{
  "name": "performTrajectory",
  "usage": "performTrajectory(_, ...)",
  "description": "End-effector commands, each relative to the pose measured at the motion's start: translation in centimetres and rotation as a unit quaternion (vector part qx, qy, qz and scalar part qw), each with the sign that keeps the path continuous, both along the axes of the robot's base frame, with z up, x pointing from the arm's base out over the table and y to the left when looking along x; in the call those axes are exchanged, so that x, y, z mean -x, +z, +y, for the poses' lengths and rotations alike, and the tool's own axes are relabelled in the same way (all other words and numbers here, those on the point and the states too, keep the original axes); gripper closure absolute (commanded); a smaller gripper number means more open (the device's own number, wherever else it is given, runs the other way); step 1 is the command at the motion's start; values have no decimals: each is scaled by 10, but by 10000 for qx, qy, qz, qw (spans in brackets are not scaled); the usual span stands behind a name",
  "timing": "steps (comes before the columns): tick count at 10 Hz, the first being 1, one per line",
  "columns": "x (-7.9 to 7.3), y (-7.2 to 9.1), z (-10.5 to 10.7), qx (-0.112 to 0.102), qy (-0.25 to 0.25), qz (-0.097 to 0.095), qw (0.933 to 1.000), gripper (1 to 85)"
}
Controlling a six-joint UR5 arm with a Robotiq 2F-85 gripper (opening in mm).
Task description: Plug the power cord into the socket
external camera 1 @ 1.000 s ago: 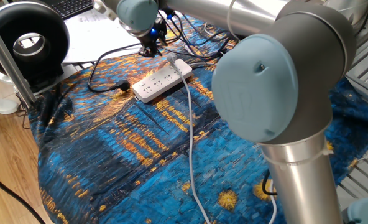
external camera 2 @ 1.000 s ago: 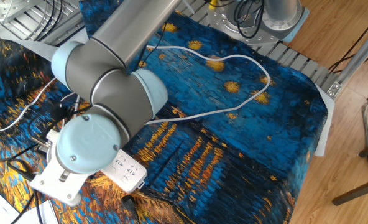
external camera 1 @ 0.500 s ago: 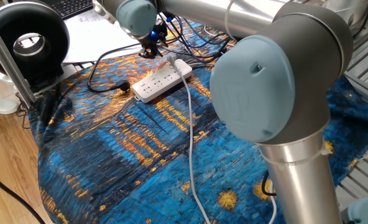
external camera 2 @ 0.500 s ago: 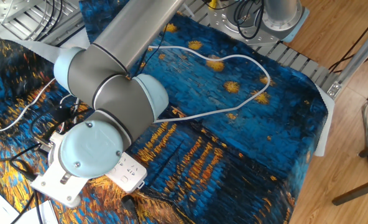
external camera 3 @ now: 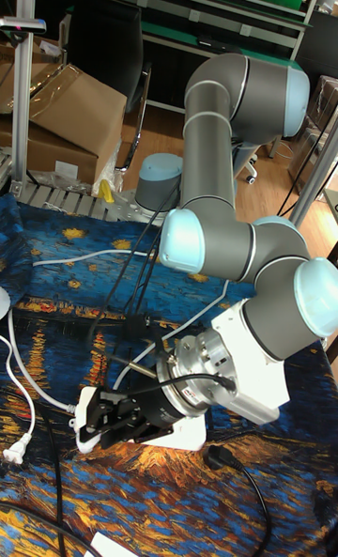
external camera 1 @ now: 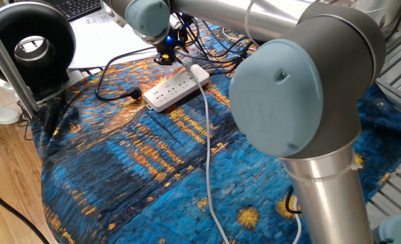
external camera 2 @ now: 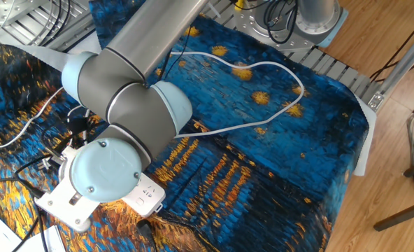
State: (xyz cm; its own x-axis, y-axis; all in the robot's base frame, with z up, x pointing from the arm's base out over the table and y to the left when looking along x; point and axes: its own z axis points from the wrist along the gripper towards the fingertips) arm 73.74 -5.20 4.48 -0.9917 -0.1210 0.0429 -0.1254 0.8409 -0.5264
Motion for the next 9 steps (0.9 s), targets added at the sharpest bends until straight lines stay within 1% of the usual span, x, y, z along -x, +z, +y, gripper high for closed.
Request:
performTrajectory(1, 1, -4, 11, -127, -210, -58, 9997, 477)
performTrajectory(3, 3, -8, 13, -173, -341, -65, 9992, 480)
performTrajectory(4, 2, -7, 12, -151, -326, -74, 9993, 480)
performTrajectory(5, -4, -4, 7, -43, -179, -95, 9998, 477)
performTrajectory(6, -7, -5, 9, -93, -34, -67, 9999, 463)
performTrajectory(7, -11, -5, 9, -104, -38, -177, 9998, 457)
performTrajectory(8, -13, -5, 9, -96, -162, -281, 9994, 460)
performTrajectory(9, -8, -5, 8, -74, -299, -250, 9992, 480)
